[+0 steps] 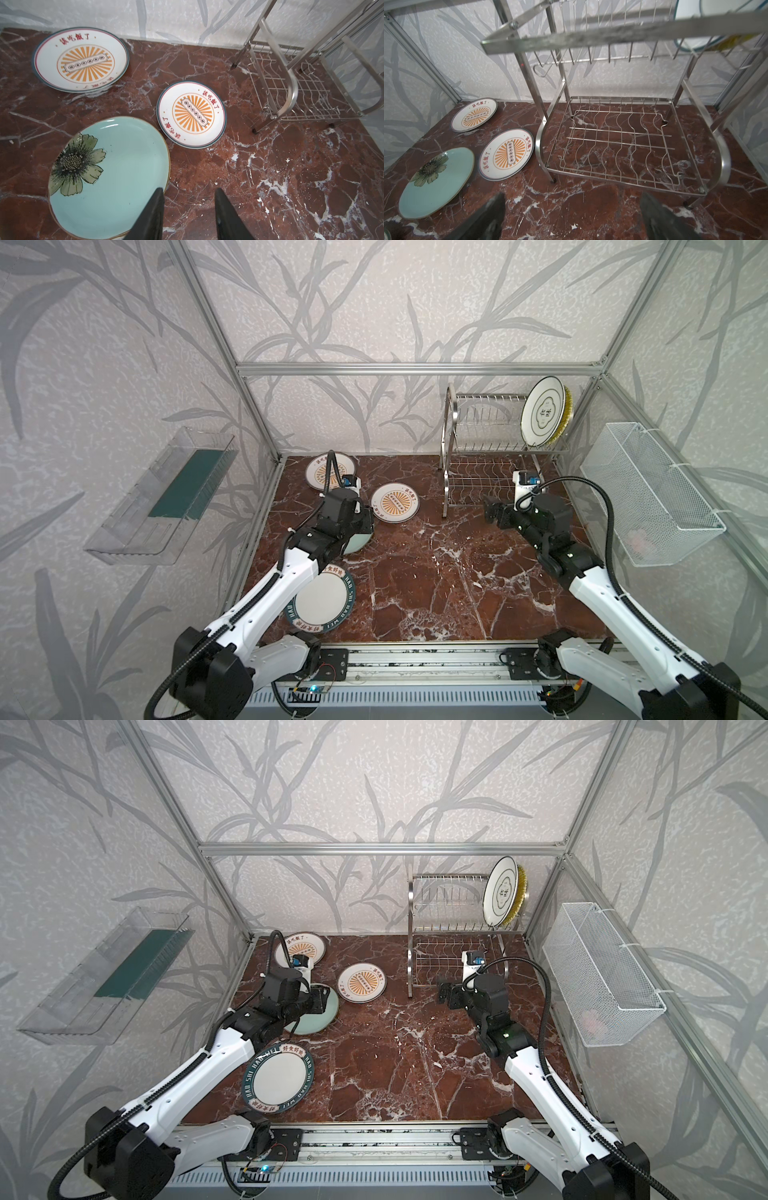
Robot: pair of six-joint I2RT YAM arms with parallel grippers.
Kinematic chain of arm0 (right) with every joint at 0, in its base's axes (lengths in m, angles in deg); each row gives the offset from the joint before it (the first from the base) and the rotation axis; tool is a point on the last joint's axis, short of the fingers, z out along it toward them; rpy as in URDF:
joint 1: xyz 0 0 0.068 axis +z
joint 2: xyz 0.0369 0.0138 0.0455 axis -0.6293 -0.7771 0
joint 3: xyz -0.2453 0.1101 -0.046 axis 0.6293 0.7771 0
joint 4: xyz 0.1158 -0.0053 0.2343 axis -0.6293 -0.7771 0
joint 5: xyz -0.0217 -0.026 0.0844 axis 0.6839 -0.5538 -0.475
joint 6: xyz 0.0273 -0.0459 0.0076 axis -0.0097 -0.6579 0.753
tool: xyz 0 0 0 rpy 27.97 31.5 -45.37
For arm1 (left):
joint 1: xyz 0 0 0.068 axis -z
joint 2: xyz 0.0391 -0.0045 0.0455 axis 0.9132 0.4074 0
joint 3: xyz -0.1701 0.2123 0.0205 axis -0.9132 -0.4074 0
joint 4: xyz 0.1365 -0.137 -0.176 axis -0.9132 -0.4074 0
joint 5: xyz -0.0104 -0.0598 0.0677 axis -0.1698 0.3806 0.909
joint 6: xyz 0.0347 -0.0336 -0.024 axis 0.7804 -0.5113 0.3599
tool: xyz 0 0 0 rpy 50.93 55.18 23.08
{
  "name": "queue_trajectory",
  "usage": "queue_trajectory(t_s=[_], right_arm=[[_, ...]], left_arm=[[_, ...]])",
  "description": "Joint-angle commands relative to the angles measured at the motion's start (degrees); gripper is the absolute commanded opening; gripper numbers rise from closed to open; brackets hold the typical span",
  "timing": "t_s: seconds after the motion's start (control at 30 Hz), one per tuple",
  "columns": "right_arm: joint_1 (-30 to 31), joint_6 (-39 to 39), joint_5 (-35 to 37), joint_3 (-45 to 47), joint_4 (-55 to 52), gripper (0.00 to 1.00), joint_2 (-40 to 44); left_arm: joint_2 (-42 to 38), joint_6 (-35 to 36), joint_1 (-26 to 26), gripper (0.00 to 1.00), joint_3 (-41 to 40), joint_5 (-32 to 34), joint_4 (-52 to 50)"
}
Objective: Load plates into a dish rack
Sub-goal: Move the plate at the center of the table.
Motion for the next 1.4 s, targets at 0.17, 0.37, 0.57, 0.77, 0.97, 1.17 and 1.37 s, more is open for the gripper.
queue_trajectory(t_s=[0.17, 0.37, 0.57, 0.77, 0.97, 1.17, 1.37], right_arm=[[3.55, 4.73, 0.92, 6.6, 5.67, 1.0, -2.77], [5.61, 6.94, 0.7, 10.0, 6.04, 0.98, -3.81], [5.55, 9.66, -0.44, 12.97, 5.45, 0.97, -4.51], [5.61, 10.9, -2.13, 13.15, 6.4, 0.96, -6.71], [5.61, 12.36, -3.73, 14.3, 8.83, 0.96, -8.71], [5.57, 13.24, -3.66, 15.35, 9.66, 0.96, -8.61], [5.59, 13.37, -3.03, 15.97, 8.98, 0.96, -8.44]], left_arm=[[2.42, -1.61, -0.25, 0.39, -2.26, 1.5, 5.08], [2.94, -3.96, -0.26, 0.39, -3.78, 8.66, 2.86], [1.56, -4.77, -0.28, 0.39, -8.44, 8.56, 7.28], [5.07, -6.57, -0.25, 0.39, -9.19, 6.38, 8.56], [7.88, -4.64, -0.22, 0.39, -8.64, 3.0, 10.28], [9.4, -3.57, -0.34, 0.38, -7.05, 2.4, 10.57], [10.48, -2.21, -0.58, 0.38, -6.03, 3.92, 9.93]])
